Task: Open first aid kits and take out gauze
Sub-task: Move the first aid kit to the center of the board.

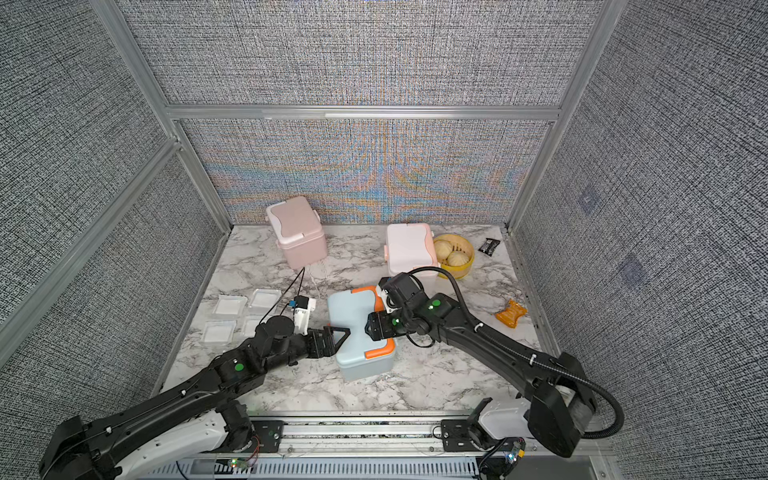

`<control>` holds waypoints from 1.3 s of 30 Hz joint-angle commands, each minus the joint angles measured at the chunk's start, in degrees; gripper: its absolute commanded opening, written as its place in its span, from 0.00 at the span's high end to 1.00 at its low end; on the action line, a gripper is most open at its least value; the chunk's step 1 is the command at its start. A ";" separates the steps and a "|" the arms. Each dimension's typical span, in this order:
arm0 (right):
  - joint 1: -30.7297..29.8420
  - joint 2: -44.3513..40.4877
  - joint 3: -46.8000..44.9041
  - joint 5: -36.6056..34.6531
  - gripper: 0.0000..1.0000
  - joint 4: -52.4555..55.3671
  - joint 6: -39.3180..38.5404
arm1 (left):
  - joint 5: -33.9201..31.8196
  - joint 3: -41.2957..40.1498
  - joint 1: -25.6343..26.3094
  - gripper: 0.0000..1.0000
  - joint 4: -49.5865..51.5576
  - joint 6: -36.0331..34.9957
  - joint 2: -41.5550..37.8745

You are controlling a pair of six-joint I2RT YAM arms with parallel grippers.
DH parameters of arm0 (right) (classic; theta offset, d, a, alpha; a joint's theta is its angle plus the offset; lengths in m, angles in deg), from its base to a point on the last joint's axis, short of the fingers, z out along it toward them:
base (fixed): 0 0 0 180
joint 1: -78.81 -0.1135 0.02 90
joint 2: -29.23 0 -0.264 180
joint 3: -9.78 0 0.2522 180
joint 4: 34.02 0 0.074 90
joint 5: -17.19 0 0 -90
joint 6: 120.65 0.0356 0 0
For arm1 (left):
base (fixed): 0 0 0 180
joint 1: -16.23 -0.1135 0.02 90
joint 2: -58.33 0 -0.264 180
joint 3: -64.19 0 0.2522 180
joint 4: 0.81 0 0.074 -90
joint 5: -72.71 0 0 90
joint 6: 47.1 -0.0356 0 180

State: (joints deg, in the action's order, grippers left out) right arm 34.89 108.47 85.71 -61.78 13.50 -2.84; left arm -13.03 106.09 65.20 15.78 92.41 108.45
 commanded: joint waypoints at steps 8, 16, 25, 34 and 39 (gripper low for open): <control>-0.04 12.59 11.98 -1.18 0.24 -1.70 -0.75 | 5.23 3.00 -9.20 0.00 -11.16 -1.84 10.30; 3.89 22.17 24.97 -1.08 0.24 1.27 -2.68 | 7.90 14.25 -15.43 0.00 -17.07 -2.28 27.15; 4.62 13.71 25.12 -3.28 0.03 7.69 -6.87 | 8.34 14.00 -19.78 0.00 -13.94 -2.78 25.39; -6.43 -5.11 8.12 -3.69 0.03 7.62 -6.37 | 8.35 7.66 -20.51 0.00 -4.79 -3.81 11.62; -14.85 -7.03 3.52 -0.54 0.04 4.52 -4.35 | 10.46 5.67 -20.53 0.00 -2.39 -3.23 6.38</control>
State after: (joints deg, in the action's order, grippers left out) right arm 22.78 101.52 90.50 -64.38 20.19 -8.63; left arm -4.51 112.30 44.72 11.45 89.42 116.13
